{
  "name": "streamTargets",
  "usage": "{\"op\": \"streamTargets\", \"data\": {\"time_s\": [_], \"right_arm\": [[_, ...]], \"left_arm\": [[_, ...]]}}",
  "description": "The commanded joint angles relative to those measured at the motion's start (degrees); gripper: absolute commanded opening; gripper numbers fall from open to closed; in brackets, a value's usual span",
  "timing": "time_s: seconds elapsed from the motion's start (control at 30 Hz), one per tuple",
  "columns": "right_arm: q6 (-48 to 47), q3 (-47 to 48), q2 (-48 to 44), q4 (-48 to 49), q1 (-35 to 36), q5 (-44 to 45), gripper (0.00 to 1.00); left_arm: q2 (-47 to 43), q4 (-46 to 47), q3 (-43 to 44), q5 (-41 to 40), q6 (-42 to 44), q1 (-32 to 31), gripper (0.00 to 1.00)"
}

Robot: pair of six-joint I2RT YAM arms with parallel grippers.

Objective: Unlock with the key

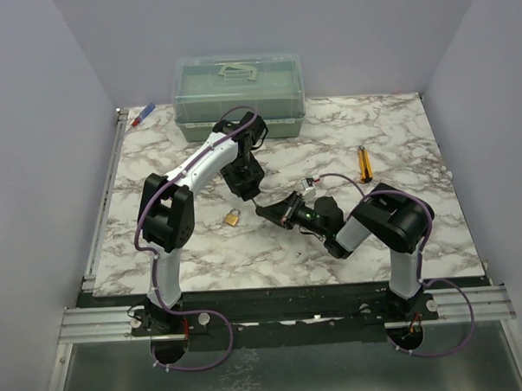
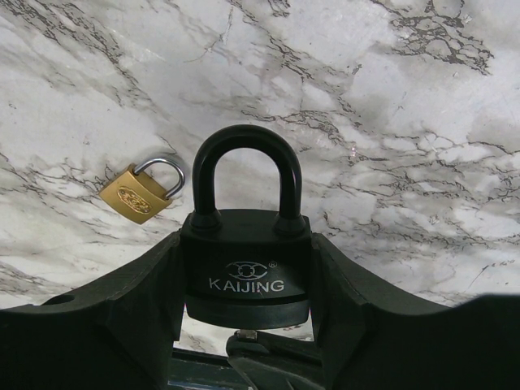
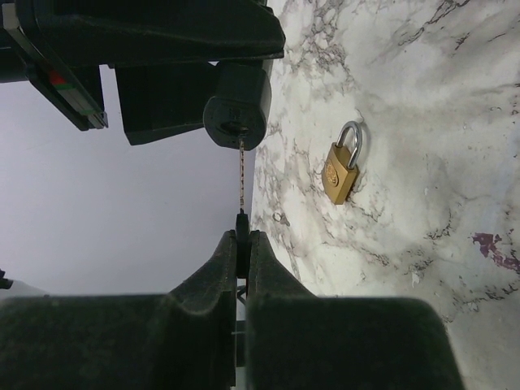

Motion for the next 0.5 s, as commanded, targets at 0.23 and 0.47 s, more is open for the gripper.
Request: {"op": "streamTargets", "data": {"time_s": [0.23,0.47], "right_arm": [[-0.1,-0.1,1.0,4.9,-0.9,0.2,0.0],[-0.2,0.1,0.7,4.0,-1.1,0.2,0.0]], "left_arm": [[-3.1,0.9,0.3,0.7,-0.8,-0.9,0.0],[-2.8,1.0,0.5,0.7,-0.9,-1.1,0.0]]}}
